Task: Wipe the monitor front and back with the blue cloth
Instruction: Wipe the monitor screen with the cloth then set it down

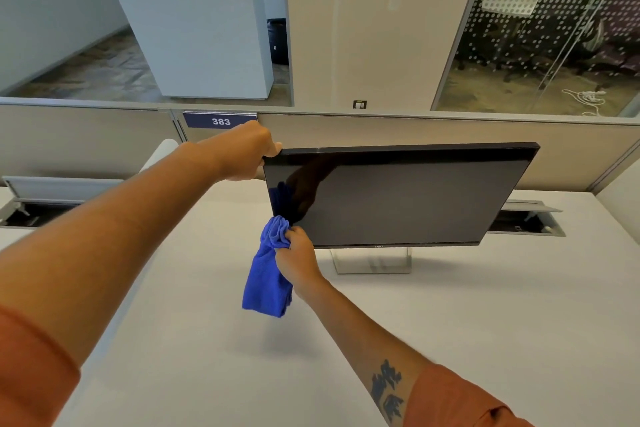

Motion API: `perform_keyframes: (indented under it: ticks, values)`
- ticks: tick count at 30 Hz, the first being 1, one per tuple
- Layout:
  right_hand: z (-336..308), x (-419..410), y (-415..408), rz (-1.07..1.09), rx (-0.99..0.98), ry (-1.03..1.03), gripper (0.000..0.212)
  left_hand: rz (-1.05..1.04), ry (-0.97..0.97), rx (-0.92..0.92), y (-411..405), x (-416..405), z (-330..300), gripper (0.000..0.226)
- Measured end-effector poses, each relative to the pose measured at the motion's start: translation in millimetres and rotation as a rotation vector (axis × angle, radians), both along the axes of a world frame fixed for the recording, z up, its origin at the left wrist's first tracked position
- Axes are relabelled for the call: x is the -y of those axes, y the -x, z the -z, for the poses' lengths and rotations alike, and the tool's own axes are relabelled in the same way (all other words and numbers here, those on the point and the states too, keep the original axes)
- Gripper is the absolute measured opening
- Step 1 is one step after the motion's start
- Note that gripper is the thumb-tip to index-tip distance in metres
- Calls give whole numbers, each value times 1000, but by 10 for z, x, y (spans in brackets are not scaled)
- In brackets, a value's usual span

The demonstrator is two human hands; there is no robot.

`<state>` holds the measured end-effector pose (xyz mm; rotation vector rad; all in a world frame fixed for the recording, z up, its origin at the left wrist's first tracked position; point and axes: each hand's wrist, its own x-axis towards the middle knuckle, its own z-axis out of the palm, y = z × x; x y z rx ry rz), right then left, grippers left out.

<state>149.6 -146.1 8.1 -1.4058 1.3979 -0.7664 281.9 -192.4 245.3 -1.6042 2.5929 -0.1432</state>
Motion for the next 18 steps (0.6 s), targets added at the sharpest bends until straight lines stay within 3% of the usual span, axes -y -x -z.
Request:
perform_keyframes:
  ticks: [5, 10, 14, 18]
  values:
    - [-255, 55, -1, 38, 137, -48, 5, 43, -30, 52, -34, 72, -64, 43]
    - [-600, 71, -8, 61, 319, -115, 10, 36, -83, 75, -51, 154, -138, 46]
    - [-892, 68, 5, 34, 430, -90, 7, 32, -107, 110, -70, 205, -151, 45]
    - [-1109, 100, 20, -15, 406, 14, 17, 26, -149, 101, -85, 237, -172, 38]
